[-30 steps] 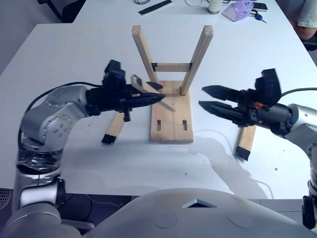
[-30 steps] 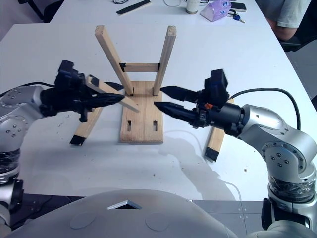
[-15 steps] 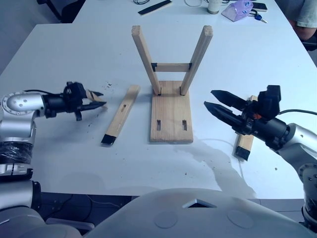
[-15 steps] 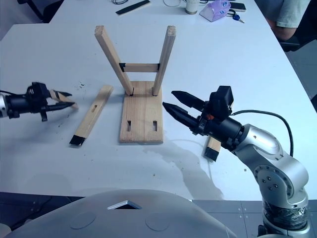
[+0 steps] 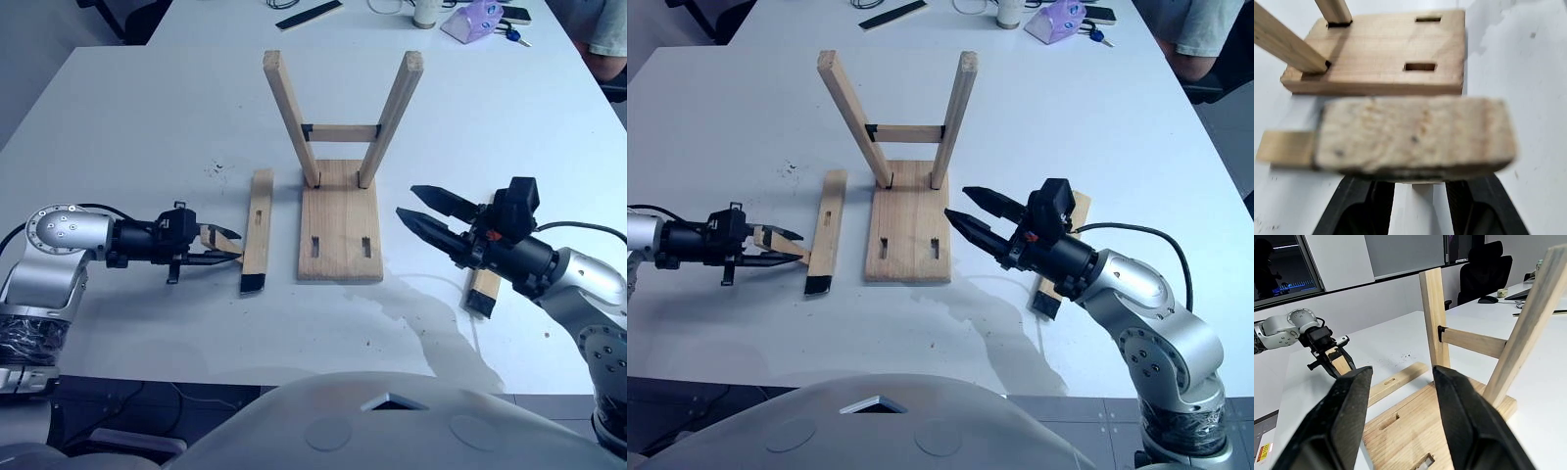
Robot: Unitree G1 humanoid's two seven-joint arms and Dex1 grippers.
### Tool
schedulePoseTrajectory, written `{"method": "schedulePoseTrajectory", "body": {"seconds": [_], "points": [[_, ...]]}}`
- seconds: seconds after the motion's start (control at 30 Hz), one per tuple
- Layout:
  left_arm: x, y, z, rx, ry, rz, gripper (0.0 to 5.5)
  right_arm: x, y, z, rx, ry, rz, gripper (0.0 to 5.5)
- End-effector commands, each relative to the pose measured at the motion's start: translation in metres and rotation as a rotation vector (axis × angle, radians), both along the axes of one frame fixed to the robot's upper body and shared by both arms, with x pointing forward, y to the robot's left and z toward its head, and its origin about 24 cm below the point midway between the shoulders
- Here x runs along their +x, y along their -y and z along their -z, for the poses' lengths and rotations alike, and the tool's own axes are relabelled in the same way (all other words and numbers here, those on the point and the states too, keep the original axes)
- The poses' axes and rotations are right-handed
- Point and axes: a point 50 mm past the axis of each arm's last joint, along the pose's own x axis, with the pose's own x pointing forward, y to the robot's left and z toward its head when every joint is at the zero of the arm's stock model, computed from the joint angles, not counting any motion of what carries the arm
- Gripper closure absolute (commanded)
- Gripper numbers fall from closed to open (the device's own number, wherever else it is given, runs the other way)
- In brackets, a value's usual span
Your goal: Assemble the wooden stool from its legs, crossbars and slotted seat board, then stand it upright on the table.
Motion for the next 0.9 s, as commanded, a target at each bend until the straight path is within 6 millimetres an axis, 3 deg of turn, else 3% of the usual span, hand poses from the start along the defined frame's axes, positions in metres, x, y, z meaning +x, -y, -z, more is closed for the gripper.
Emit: {"method": "schedulePoseTrajectory", "body": {"seconds": [0.03,0.17,0.33,0.47,0.9], "points": [[0.013,0.001,-0.022,-0.032,0.048,-0.04,4.19,0.002,0.002,-0.001,-0.021,0.012,0.006,3.23],[0.029,0.005,-0.032,-0.052,0.069,-0.042,4.19,0.003,0.002,0.001,-0.032,0.011,-0.001,3.23],[0.046,0.018,-0.019,-0.032,0.08,-0.008,4.19,0.005,-0.001,0.009,-0.066,0.006,-0.015,3.23],[0.055,0.018,-0.004,0.009,0.071,-0.009,4.19,0.006,-0.002,0.014,-0.092,0.011,-0.01,3.23],[0.059,0.011,0.008,0.084,0.05,0.026,4.19,0.007,-0.003,0.018,-0.1,0.016,-0.018,3.23]]}}
